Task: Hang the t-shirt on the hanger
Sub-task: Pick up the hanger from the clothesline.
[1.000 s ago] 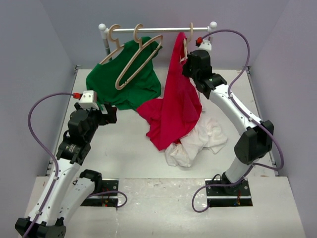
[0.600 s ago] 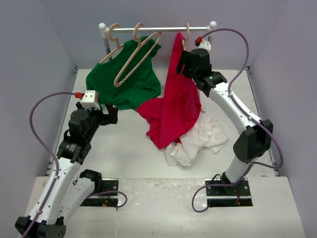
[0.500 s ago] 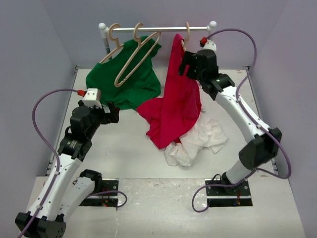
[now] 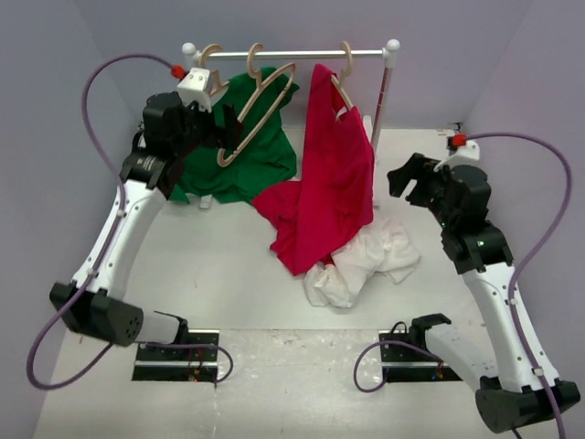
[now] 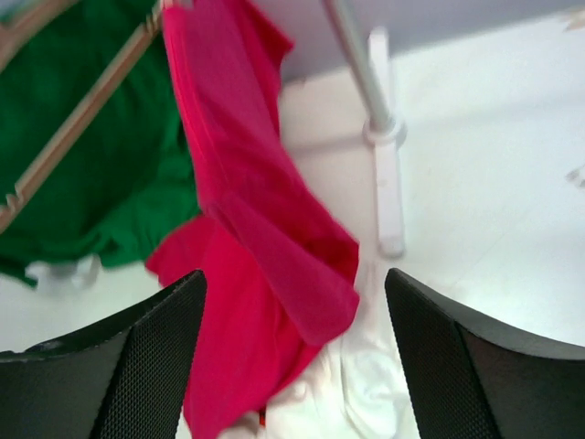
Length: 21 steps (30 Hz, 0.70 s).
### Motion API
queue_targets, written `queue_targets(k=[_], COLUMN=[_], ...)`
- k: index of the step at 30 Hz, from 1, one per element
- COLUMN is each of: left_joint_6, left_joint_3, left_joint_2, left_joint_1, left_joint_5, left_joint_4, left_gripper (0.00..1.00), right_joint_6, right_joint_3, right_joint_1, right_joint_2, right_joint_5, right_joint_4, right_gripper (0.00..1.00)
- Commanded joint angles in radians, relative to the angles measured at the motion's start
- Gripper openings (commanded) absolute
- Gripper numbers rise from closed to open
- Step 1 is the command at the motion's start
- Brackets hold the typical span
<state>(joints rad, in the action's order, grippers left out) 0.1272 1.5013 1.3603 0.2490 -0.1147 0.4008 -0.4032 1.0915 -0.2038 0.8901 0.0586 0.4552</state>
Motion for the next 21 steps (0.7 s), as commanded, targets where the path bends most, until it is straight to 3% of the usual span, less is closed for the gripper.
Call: queue_targets(k=[1,5,11,13,15,21], left_joint_6=[-0.176,-0.186,-0.174,-0.168,-0.157,-0.150], left_joint_3=[0.244,0.354,0.396,0.397,0.393,0.397], left_joint_2=[0.236,0.364,0.439,0.435,0.416,0.344], left_joint_1=[-0.006,-0.021,-0.020,-0.020,-0.020,-0.019], left_joint_5=[-0.174,-0.159,-0.193,-0.183,-0.175,-0.204], left_joint_4=[0.181,0.217,0.240,0.240,0.232,0.218], left_gripper=[0.97,0.84,0.46,0.14,0.00,0.00], right_joint_6=[0.047,0.053,0.072,0.071,0.068,0.045], right_joint_3=[-0.054,-0.085,-0.071,-0.067,-0.072,-0.107], right_joint_1=[0.001,0.001,0.001,0.001,0.001,0.001], right_joint_2=[-0.008,-0.061,-0.101,-0.106,-0.108,-0.088], right_joint_5=[-0.183,-0.255,-0.261,-0.265,-0.264,-0.253], right_joint_4=[0.016,-0.001,0.007,0.008,0.001,-0.027], right_gripper=[0.76,0.73,0.70,0.69,0.68,0.67])
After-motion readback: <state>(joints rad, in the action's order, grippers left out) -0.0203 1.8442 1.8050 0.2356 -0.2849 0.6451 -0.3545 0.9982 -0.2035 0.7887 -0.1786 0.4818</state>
